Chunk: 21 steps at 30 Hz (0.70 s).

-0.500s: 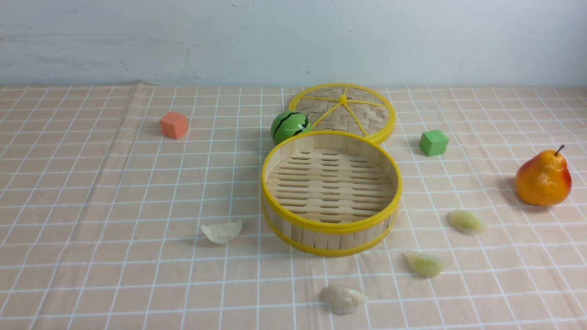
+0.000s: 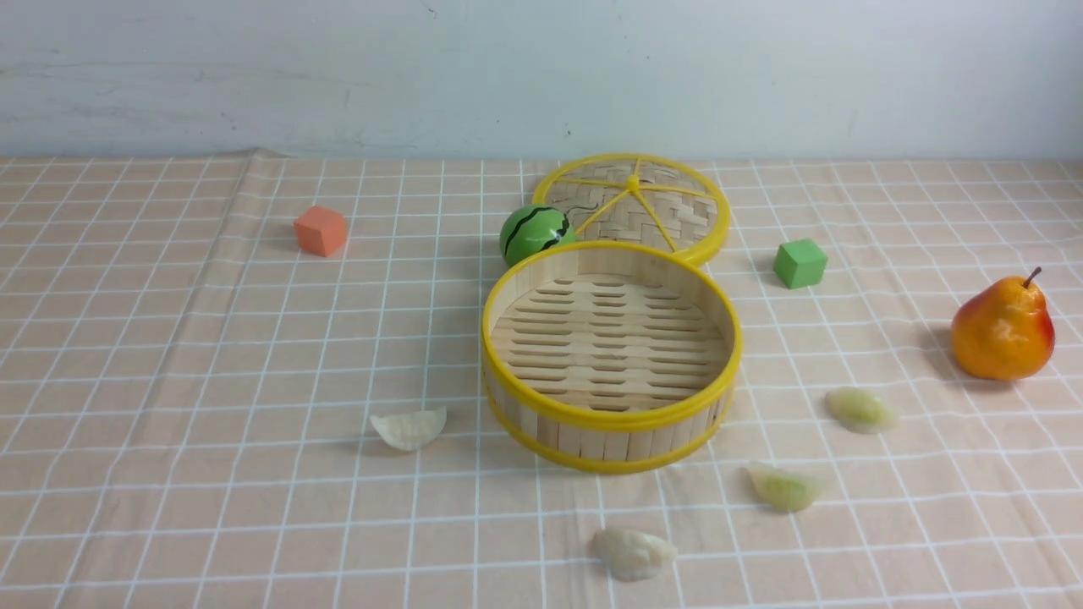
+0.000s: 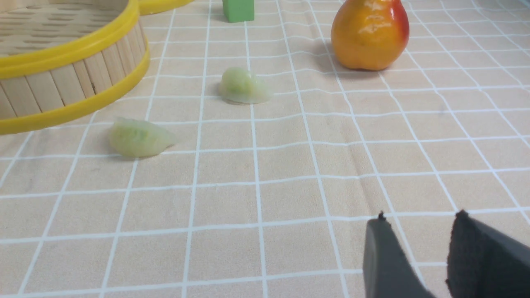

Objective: Put the dumplings into the steamer on the table with the brown tablecloth.
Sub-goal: 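Reach for and grasp a dumpling on the table with the left gripper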

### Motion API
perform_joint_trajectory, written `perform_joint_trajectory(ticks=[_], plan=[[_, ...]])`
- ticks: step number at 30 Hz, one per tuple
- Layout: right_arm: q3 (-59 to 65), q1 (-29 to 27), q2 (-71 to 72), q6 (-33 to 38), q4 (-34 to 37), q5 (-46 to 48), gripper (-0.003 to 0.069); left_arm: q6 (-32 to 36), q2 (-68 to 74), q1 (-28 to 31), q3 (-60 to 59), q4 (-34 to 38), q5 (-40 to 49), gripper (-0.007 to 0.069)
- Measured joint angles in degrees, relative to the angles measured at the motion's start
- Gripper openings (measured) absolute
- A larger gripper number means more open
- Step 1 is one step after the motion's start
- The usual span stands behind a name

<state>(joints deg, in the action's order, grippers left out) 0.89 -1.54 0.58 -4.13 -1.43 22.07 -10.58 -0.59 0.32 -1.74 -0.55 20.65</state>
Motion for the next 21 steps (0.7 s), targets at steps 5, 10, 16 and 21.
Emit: perform_joint_trajectory(ticks=[5, 10, 16, 21], plan=[[0.0, 0.0, 0.0, 0.0, 0.0, 0.0, 0.0239, 0.0, 0.0, 0.0, 0.0, 0.0, 0.0, 0.0238], [0.0, 0.0, 0.0, 0.0, -0.04, 0.0, 0.0239, 0.0, 0.0, 0.0, 0.0, 0.0, 0.0, 0.0238], [0.0, 0.0, 0.0, 0.0, -0.24, 0.0, 0.0239, 0.0, 0.0, 0.0, 0.0, 0.0, 0.0, 0.0238], [0.0, 0.0, 0.0, 0.0, 0.64, 0.0, 0.0239, 0.0, 0.0, 0.0, 0.0, 0.0, 0.0, 0.0238]])
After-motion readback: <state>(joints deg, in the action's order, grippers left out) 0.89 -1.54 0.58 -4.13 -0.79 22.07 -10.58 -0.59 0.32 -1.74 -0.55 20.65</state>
